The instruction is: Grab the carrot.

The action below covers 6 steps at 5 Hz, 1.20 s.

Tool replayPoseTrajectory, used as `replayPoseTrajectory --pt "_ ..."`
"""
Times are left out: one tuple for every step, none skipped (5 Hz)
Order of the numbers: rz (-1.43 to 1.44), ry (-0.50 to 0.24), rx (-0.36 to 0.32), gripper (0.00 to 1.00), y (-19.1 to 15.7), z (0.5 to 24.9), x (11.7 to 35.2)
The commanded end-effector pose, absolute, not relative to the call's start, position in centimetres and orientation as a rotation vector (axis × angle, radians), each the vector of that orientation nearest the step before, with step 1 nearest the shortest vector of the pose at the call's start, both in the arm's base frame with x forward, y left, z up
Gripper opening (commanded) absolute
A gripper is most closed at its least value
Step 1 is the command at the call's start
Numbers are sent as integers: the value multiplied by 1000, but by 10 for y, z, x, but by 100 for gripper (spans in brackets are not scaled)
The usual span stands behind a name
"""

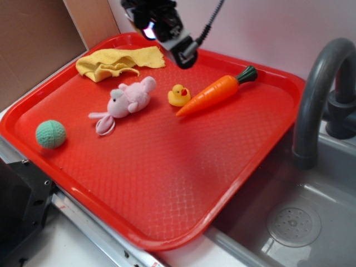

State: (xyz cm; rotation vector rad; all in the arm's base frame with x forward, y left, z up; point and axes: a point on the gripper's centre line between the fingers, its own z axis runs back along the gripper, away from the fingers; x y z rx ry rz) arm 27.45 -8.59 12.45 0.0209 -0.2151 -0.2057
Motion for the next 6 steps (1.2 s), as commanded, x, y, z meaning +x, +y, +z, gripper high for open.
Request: replayPoseTrajectory --pt "-238 -238 18 100 -98 106 313" --pt "-260 -217 9 100 -99 89 324" --pt "-280 -201 -28 100 -100 71 330" --pt "-274 -145 -6 100 -96 54 334" --pt "-272 -119 -19 100 -95 41 336" --pt "-307 -89 -30 100 -101 30 338"
